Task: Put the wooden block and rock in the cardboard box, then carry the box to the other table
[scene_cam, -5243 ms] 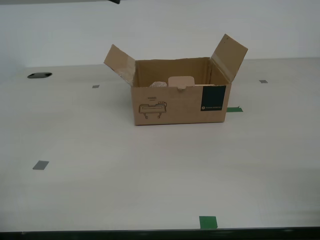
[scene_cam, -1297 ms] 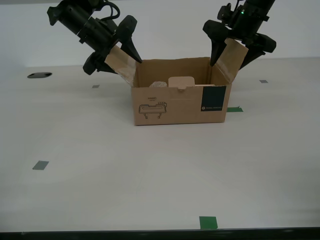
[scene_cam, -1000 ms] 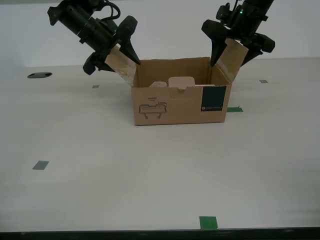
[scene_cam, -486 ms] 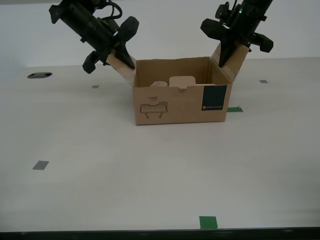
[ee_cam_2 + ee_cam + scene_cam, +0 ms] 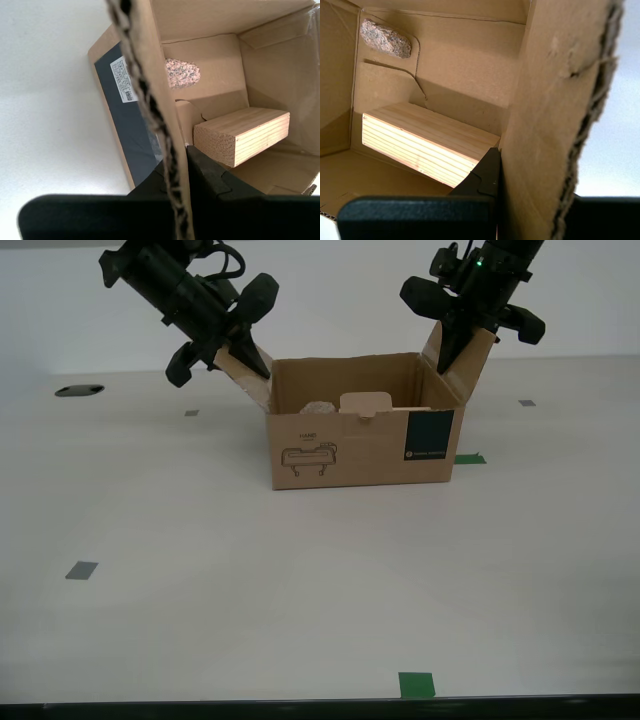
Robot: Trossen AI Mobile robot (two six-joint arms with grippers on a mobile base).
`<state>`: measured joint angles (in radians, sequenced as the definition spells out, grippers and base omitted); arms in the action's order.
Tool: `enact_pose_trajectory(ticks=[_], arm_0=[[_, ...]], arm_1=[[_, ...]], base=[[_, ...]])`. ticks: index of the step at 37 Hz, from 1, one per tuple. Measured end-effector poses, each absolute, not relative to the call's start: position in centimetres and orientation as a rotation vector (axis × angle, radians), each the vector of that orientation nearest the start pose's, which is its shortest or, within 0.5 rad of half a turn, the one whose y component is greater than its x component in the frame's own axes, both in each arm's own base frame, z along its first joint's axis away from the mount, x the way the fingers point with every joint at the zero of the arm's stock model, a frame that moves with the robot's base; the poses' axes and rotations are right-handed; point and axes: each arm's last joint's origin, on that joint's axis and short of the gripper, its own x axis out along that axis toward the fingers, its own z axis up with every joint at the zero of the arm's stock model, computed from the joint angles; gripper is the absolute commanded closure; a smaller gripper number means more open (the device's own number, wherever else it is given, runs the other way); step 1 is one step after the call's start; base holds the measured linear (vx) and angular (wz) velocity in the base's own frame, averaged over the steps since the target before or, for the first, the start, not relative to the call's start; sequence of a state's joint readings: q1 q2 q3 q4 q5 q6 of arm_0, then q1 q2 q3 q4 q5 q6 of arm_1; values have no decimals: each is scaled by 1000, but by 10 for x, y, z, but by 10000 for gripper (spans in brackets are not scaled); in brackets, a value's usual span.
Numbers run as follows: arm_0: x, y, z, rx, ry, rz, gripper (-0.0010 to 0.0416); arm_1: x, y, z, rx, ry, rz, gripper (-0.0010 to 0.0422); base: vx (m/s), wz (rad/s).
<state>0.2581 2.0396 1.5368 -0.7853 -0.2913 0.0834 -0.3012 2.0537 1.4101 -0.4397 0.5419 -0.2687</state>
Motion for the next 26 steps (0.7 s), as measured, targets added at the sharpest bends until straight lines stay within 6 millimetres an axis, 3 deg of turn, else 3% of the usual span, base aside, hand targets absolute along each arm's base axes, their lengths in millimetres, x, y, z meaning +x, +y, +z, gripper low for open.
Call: enact_pose_trajectory(ticks=[26], arm_0=[[392,112,185,90,1327,415,406]], arm_1=[[392,-143,159,-404,1218,-654,413]], base=[[0,0]])
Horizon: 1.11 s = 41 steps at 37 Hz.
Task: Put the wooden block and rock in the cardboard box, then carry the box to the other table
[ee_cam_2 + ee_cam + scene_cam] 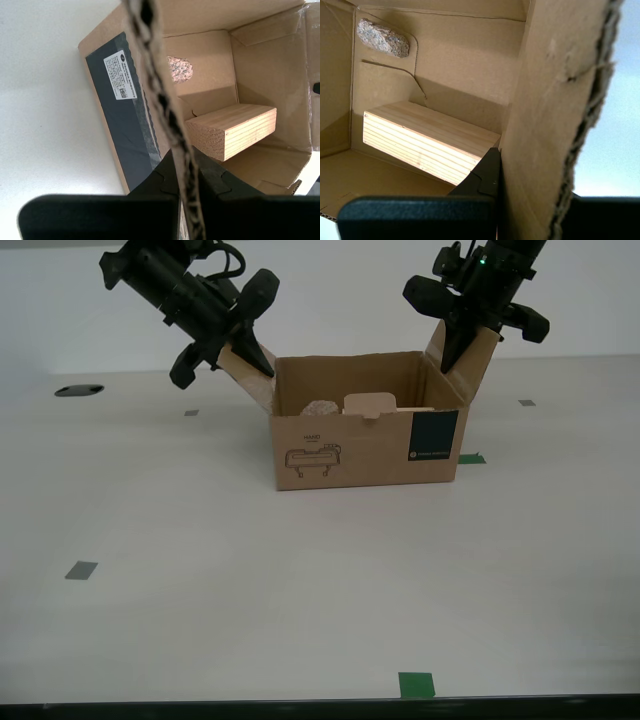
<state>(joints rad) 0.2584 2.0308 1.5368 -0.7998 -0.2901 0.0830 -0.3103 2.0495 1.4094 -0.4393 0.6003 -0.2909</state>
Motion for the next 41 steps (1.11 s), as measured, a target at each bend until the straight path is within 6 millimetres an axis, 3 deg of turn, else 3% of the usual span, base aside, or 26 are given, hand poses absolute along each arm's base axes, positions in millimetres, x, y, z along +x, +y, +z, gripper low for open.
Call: enact_pose_trajectory(ticks=[10,26,41], arm_0=[[386,111,198,85,1316,419,406],[379,110,210,79,1324,414,406],[371,108,227,80,1304,418,406]], arm_1=[[390,-146,167,-397,1204,-667,413],[380,-149,202,-381,1121,-707,413],[375,-149,204,-374,1150,-706,413]], base=[[0,0],[0,0],[0,0]])
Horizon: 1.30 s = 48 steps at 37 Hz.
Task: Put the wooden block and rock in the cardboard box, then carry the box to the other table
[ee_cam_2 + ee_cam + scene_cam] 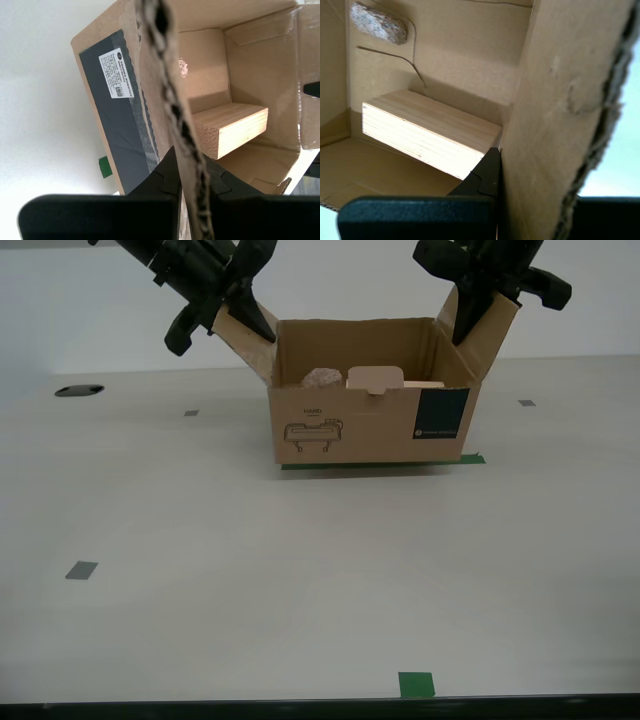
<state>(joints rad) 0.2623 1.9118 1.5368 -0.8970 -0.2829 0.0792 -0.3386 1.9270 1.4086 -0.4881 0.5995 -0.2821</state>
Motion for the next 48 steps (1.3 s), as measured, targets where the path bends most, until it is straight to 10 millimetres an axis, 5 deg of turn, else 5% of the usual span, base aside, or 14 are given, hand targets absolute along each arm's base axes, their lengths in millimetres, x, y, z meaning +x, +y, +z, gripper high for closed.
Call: enact_pose_trajectory(ticks=[33,48], arm_0=[[362,106,234,80,1345,409,406],[350,103,261,76,1282,415,406]], arm_1=[[365,-155,215,-343,1156,-731,413],[363,-155,217,-342,1165,-731,413]], base=[[0,0],[0,0]])
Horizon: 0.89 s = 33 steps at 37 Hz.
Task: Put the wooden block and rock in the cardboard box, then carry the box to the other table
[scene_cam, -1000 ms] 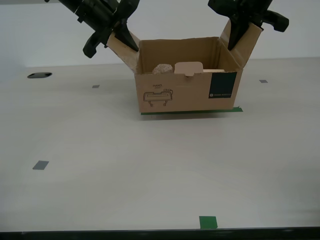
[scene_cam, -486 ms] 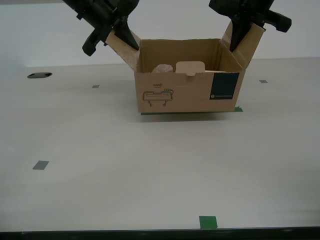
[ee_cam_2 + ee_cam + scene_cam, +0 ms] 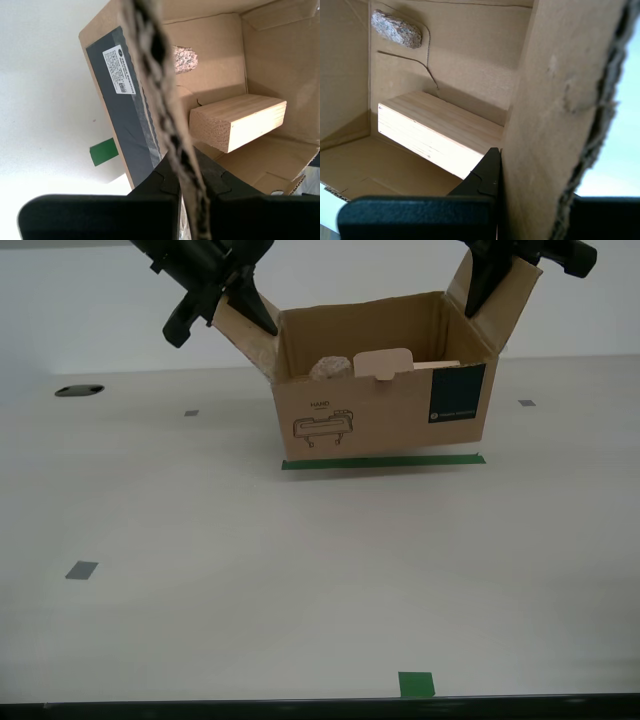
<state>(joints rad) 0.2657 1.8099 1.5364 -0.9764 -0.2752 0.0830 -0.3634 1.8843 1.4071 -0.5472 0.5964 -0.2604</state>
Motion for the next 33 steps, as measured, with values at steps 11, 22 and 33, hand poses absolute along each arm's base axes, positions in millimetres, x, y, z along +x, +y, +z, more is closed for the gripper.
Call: enact_pose_trajectory(ticks=[11,22,33], arm_0=[[344,102,271,67,1259,406,406],[342,101,274,67,1259,406,406],[342,101,274,66,1260,407,406]], arm_1=[[359,-155,225,-335,1149,-742,413],[356,-155,227,-322,1160,-751,413],[353,-155,227,-302,1177,-760,413]], base=[[0,0],[0,0],[0,0]])
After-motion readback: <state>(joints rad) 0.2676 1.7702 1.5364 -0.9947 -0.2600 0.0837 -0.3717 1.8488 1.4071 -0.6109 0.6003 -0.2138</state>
